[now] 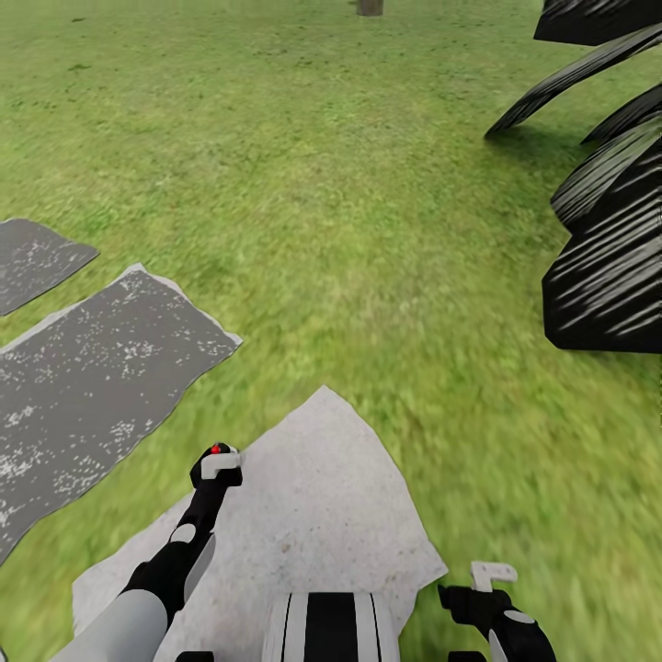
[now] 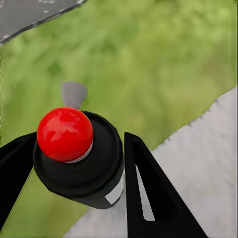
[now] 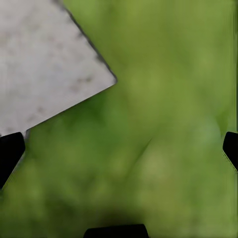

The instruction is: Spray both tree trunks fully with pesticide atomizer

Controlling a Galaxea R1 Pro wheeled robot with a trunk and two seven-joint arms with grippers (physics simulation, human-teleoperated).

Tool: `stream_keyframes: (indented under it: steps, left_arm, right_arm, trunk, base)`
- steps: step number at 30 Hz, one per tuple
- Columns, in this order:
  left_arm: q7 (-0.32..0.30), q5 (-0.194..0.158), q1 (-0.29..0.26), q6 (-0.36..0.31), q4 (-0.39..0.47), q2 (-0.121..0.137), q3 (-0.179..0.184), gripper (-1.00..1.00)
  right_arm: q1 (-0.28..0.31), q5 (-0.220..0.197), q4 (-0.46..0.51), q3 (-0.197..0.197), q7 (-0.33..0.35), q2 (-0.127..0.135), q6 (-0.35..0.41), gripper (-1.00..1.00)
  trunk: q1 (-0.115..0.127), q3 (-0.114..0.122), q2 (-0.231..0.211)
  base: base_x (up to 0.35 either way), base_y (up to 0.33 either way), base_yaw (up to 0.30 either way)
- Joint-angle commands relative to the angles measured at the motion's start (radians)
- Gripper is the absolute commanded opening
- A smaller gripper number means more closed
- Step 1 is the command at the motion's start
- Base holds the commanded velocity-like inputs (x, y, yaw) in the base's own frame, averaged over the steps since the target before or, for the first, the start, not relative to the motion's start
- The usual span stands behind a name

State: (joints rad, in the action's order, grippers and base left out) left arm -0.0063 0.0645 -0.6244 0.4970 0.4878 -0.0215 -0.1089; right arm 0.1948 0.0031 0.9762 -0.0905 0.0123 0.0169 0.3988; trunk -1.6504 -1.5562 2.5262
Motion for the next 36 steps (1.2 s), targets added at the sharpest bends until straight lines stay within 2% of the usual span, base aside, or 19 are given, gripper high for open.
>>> stream_keyframes:
  steps: [1,12,17,19,23,26,32,36]
  left_arm:
    - [0.0,0.0,0.0,0.0,0.0,0.0,0.0,-1.0]
    - [0.0,0.0,0.0,0.0,0.001,0.0,0.0,-1.0]
    - [0.001,0.001,0.0,-0.001,0.005,0.0,-0.001,-1.0]
    - [0.001,0.001,0.0,-0.002,0.006,0.0,-0.002,-1.0]
    - [0.002,0.001,0.0,-0.003,0.006,0.001,-0.003,-1.0]
    - [0.002,0.002,0.0,-0.003,0.006,0.001,-0.002,-1.0]
    - [0.003,0.003,0.0,-0.005,0.005,0.005,-0.002,-1.0]
    - [0.003,0.003,0.0,-0.009,0.005,0.005,-0.003,-1.0]
  right_arm:
    - [0.0,0.0,0.0,0.0,0.0,0.0,0.0,1.0]
    - [0.0,0.001,0.001,0.0,0.0,0.001,-0.001,1.0]
    - [0.0,0.003,0.001,0.0,0.0,0.012,-0.001,1.0]
    - [0.0,0.003,0.001,0.0,0.0,0.023,-0.001,1.0]
    - [0.0,-0.003,0.001,-0.001,0.001,0.076,-0.001,1.0]
    - [0.0,-0.007,0.001,-0.001,0.001,0.101,-0.002,1.0]
    - [-0.001,-0.008,0.001,-0.037,0.002,0.108,-0.002,1.0]
    - [-0.001,-0.008,0.014,-0.056,0.0,0.108,-0.001,1.0]
  trunk:
    - [0.0,0.004,0.0]
    - [0.005,0.047,-0.003]
    - [0.008,0.066,-0.004]
    - [0.009,0.074,-0.004]
    - [0.009,0.074,-0.004]
    - [0.009,0.074,-0.004]
    - [0.009,0.074,-0.004]
    - [0.01,0.089,-0.005]
  base:
    - [0.0,0.0,0.0]
    - [0.0,0.0,0.0]
    - [0.0,0.0,0.0]
    - [0.0,0.0,0.0]
    - [0.0,0.0,0.0]
    - [0.0,0.0,0.0]
    - [0.0,0.0,0.0]
    - [0.0,0.0,0.0]
